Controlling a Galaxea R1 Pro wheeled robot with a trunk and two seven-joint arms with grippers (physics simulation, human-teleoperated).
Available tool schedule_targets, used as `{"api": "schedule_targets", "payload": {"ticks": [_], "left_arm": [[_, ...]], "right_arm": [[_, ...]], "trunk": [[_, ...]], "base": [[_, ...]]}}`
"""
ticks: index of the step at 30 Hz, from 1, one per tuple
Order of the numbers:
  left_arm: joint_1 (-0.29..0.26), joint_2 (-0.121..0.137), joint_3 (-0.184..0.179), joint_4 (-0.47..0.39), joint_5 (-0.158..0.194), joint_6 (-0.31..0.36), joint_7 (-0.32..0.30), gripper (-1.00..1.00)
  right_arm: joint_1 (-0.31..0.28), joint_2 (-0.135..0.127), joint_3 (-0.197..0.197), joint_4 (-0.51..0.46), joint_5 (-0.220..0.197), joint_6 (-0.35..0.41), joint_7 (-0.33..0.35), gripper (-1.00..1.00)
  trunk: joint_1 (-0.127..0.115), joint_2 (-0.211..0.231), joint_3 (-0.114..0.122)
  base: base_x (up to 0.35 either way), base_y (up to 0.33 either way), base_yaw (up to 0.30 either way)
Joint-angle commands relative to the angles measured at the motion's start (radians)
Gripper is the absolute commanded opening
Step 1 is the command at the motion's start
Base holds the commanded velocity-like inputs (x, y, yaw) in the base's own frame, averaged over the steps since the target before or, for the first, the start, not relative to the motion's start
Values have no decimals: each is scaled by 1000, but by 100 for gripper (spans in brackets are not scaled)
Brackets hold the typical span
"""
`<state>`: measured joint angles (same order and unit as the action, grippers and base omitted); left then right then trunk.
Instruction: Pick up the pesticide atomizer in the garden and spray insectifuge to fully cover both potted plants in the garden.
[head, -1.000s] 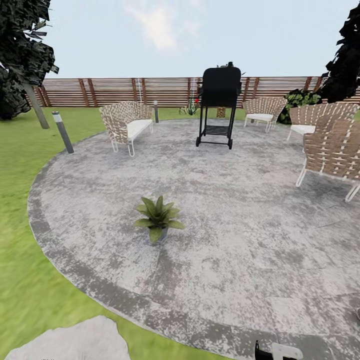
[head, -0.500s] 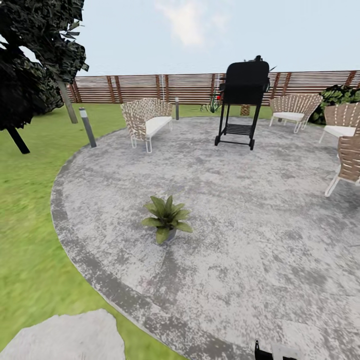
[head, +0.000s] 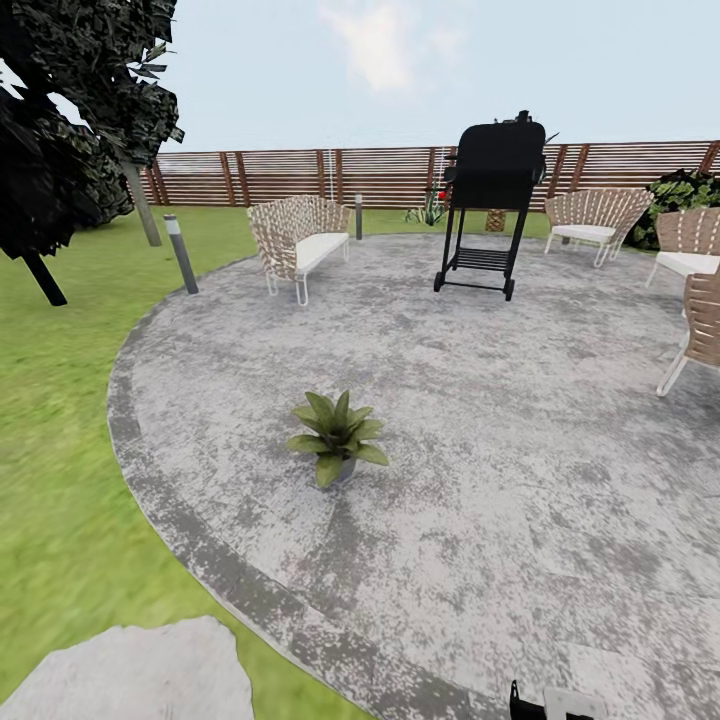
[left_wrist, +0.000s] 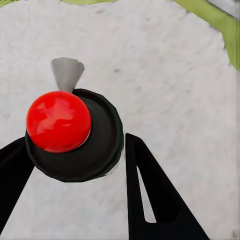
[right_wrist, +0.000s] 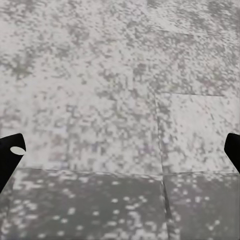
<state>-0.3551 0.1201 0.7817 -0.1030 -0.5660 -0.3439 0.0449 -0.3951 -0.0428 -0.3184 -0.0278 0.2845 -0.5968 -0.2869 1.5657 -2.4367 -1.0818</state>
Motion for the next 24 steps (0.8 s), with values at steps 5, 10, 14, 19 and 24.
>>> {"api": "schedule_targets", "payload": {"ticks": [5, 10, 14, 19, 24], "left_arm": [[-7, -3, -18, -10, -26, -2, 1, -100], [-20, 6, -218, -34, -126, -4, -112, -100], [-36, 7, -419, -120, -213, 14, -450, -100], [-117, 8, -517, -234, -303, 74, -842, -100], [-229, -5, -526, -280, -392, 184, -1105, -100]], "right_arm": [[-1, 1, 115, -6, 143, -1, 14, 100], [-2, 3, 194, -146, 287, 1, 117, 100], [-7, 4, 200, -303, 329, 101, 419, 100], [-32, 4, 255, -474, 336, 226, 695, 100], [-60, 21, 319, -559, 335, 240, 890, 100]], "trunk": [[0, 0, -1], [0, 0, -1], [0, 0, -1], [0, 0, -1], [0, 0, -1]], "base": [[0, 0, 0], [0, 0, 0], [0, 0, 0], [0, 0, 0], [0, 0, 0]]}}
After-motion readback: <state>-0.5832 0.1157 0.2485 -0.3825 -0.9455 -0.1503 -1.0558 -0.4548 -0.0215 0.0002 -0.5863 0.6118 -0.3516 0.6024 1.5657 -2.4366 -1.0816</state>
